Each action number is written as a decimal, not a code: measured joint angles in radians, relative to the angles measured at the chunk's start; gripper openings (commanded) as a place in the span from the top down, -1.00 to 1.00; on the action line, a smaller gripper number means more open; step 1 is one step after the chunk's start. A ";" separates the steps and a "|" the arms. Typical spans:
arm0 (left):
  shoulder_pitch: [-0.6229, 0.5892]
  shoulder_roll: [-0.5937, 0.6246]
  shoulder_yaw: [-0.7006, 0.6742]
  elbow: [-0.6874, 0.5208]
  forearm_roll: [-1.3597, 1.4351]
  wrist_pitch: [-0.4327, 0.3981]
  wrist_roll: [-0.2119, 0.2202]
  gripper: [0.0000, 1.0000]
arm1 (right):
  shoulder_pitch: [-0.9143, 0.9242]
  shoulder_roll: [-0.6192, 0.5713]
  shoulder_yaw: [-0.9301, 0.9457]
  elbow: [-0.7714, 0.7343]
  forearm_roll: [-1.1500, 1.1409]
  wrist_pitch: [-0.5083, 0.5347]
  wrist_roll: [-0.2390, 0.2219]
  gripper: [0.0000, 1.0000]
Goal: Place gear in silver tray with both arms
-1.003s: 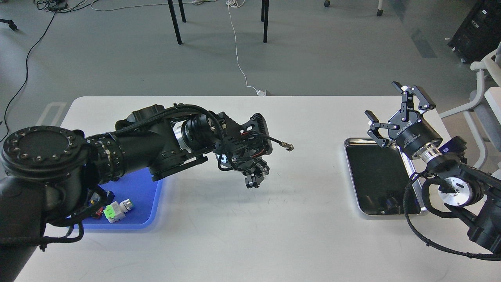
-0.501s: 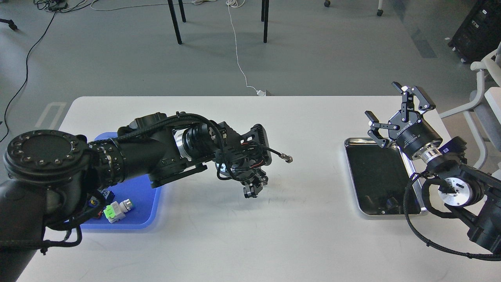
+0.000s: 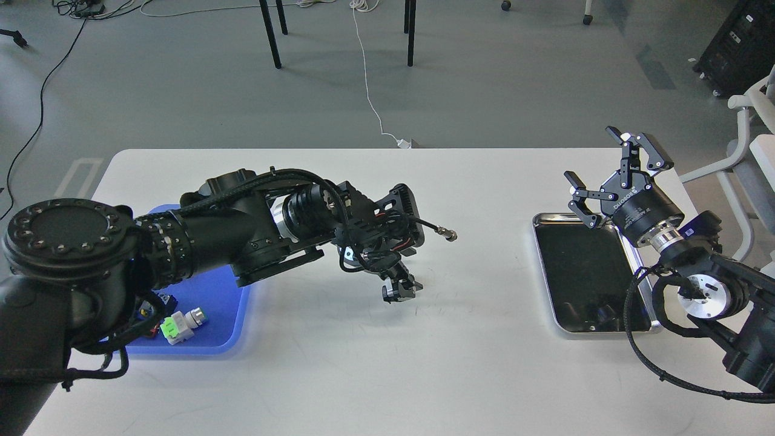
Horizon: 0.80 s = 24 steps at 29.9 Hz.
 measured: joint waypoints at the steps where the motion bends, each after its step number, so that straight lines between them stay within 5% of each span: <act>1: -0.001 0.000 -0.017 0.000 -0.050 0.007 0.000 -0.72 | 0.000 -0.002 -0.002 0.000 -0.001 0.001 0.000 -0.98; 5: 0.007 0.024 -0.094 -0.012 -0.331 0.045 0.000 -0.76 | 0.000 -0.004 -0.005 0.004 -0.008 0.002 0.000 -0.98; 14: 0.215 0.349 -0.196 -0.170 -1.029 0.065 0.000 -0.83 | 0.005 -0.004 -0.009 0.010 -0.020 0.004 0.000 -0.98; 24: 0.684 0.463 -0.767 -0.231 -1.231 0.056 0.000 -0.96 | 0.022 -0.003 -0.016 0.024 -0.128 0.004 0.000 -0.98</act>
